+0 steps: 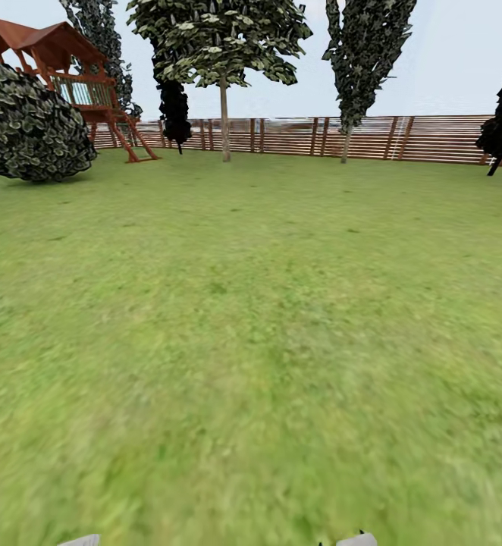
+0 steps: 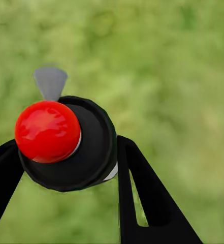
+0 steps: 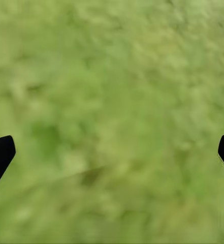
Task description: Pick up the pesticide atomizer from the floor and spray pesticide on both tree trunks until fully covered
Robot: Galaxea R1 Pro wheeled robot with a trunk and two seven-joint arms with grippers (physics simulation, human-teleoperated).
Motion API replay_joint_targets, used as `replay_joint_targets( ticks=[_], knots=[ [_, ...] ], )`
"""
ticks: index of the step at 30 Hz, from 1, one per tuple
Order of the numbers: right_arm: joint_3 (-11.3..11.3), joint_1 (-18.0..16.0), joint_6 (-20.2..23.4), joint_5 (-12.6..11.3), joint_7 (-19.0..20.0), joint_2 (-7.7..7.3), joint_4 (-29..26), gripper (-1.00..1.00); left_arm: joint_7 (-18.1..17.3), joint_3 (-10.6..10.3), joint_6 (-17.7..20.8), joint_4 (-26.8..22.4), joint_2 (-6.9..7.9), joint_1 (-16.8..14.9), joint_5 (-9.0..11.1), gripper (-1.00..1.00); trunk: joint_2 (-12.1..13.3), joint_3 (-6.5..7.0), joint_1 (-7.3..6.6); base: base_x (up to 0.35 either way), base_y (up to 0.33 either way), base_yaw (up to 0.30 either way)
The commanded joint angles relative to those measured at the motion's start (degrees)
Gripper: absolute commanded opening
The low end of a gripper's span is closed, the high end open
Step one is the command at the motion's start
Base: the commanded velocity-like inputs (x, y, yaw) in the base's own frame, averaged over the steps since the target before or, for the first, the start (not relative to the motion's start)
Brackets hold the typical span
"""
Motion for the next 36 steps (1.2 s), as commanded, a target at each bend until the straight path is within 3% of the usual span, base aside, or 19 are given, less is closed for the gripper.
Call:
replay_joint_targets(
  ticks=[1, 36],
  knots=[
    [0.0, 0.0, 0.0, 0.0, 0.0, 0.0, 0.0, 1.0, 0.0, 0.0, 0.0, 0.0, 0.0, 0.0, 0.0, -1.0, 0.0, 0.0, 0.0, 0.339, 0.0, 0.0],
    [0.0, 0.0, 0.0, 0.0, 0.0, 0.0, 0.0, 1.0, 0.0, 0.0, 0.1, 0.0, 0.0, 0.0, 0.0, -1.0, 0.0, 0.0, 0.0, 0.339, 0.0, 0.0]
  ],
)
